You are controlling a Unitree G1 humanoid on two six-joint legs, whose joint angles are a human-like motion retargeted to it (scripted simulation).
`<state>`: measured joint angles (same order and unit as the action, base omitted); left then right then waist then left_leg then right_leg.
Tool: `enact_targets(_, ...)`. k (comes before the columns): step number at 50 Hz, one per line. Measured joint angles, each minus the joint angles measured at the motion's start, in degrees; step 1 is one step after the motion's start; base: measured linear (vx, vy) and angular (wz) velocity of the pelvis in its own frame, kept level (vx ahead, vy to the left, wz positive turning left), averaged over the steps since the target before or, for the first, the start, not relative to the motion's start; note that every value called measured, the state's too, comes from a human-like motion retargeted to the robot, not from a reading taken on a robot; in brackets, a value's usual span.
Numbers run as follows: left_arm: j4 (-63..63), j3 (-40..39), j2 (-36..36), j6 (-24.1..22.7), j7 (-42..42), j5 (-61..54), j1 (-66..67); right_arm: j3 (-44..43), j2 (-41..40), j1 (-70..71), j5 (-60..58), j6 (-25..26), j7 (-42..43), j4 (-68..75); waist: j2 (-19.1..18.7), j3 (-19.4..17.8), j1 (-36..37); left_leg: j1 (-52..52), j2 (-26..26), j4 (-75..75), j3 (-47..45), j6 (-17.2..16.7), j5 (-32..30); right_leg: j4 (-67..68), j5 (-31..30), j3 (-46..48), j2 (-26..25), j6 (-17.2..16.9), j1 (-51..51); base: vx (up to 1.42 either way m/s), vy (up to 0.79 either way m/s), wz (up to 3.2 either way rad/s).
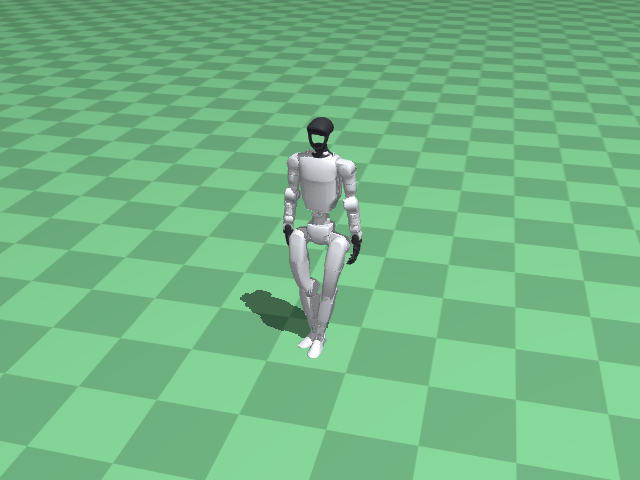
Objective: In place motions
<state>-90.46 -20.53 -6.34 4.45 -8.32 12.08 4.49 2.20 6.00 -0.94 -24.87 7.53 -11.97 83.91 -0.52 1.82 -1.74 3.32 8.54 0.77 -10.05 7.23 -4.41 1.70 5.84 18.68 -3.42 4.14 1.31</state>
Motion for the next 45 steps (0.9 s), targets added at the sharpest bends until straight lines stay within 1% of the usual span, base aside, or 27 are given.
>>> enact_targets(7,0.8,0.6,1.0,-0.1,0.0,-0.2,-1.0,-0.7,1.0,-0.3,-0.6,1.5,1.4,3.7,-0.2,-0.4,1.4,0.4,-0.3,-0.6,-1.5,0.4,0.2,-0.2,-0.2,-2.0,-0.6,0.5,0.2,-0.01,-0.03,-0.25)
enact_targets(10,1.0,1.1,1.0,0.3,-0.7,0.2,-1.4,-1.6,1.3,-0.5,-0.5,2.2,1.0,4.3,-0.2,-0.1,-0.7,0.3,-0.1,-0.7,0.3,0.0,0.3,-0.5,-0.1,-0.3,-0.1,0.4,0.1,-0.02,-0.04,0.36)
enact_targets(17,0.4,1.4,0.6,2.3,-4.8,1.9,-2.5,-2.5,1.8,-0.7,0.5,2.6,0.3,4.6,-0.4,-0.3,-1.5,0.9,-0.3,-1.1,0.3,0.0,0.1,-0.4,0.0,-0.5,-0.1,0.5,-0.1,0.00,0.00,0.03)
enact_targets(29,-0.4,0.7,0.8,1.5,-3.0,0.9,-3.3,-1.5,1.0,-0.3,0.6,2.7,0.1,4.1,-0.8,0.3,-1.5,1.1,-0.3,-1.3,0.4,0.1,0.1,-0.3,0.0,-0.6,-0.2,0.6,-0.4,0.00,0.00,0.00)
enact_targets(36,-0.7,0.8,0.8,1.6,-3.1,1.2,-3.5,0.0,0.1,0.1,-0.3,2.3,2.3,2.2,-0.7,0.5,-1.6,1.1,-0.3,-1.3,0.6,0.1,0.0,-0.1,0.1,-0.5,-0.2,0.6,-0.4,0.00,0.00,0.00)
enact_targets(45,-1.5,0.5,0.8,1.6,-2.8,0.5,-3.5,0.4,-0.2,0.3,-0.4,1.8,0.7,1.1,-0.4,0.8,-2.0,1.2,-0.2,-1.4,1.2,0.2,-0.2,0.1,0.1,0.1,0.0,0.3,-0.4,0.00,0.00,0.00)
